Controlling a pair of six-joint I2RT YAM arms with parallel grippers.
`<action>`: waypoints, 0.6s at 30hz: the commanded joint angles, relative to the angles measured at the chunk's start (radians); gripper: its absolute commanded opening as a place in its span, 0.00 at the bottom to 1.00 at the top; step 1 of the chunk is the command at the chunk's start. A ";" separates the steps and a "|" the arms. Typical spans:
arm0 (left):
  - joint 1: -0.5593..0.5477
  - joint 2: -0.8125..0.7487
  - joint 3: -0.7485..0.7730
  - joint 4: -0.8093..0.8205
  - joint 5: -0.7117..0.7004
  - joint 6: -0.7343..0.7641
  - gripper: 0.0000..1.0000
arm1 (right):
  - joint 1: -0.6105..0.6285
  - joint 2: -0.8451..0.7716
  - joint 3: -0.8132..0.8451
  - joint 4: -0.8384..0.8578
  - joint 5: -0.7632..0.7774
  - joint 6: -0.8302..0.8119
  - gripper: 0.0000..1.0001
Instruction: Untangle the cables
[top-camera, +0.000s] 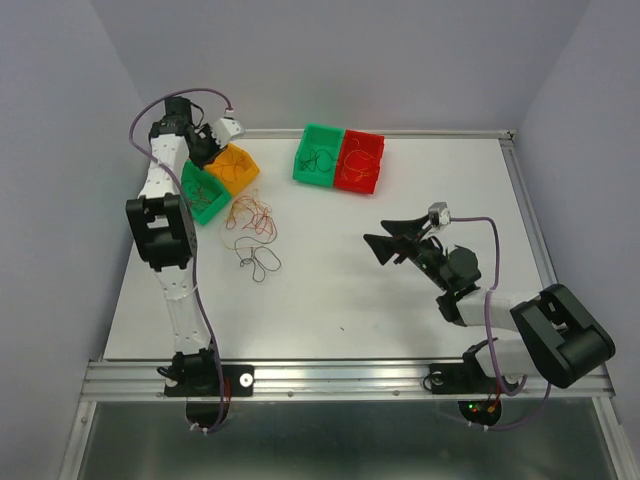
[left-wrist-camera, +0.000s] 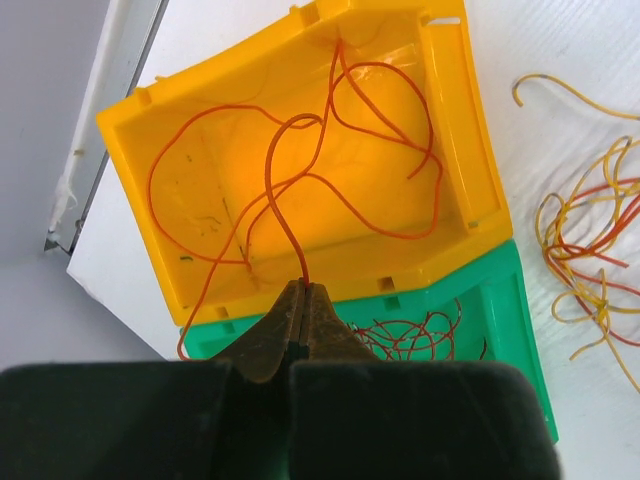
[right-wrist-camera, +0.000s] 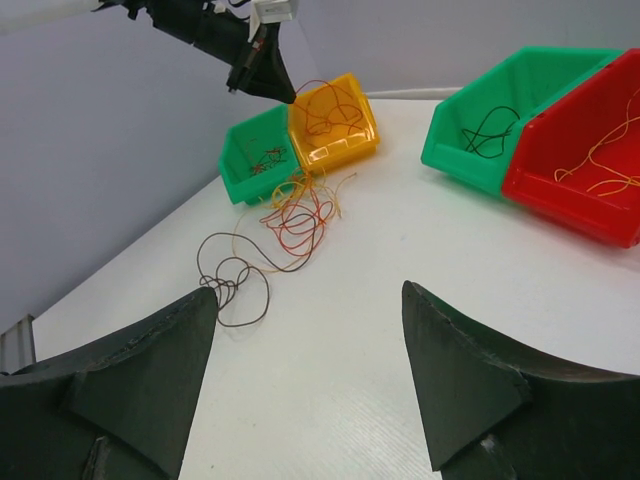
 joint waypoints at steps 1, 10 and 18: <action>-0.042 0.036 0.078 0.024 -0.035 -0.037 0.00 | -0.006 0.006 0.011 0.327 -0.012 0.001 0.79; -0.069 0.133 0.147 0.079 -0.080 -0.062 0.00 | -0.004 -0.003 0.002 0.327 -0.007 -0.008 0.79; -0.066 0.165 0.121 0.185 -0.110 -0.104 0.00 | -0.004 0.003 0.002 0.327 -0.007 -0.011 0.79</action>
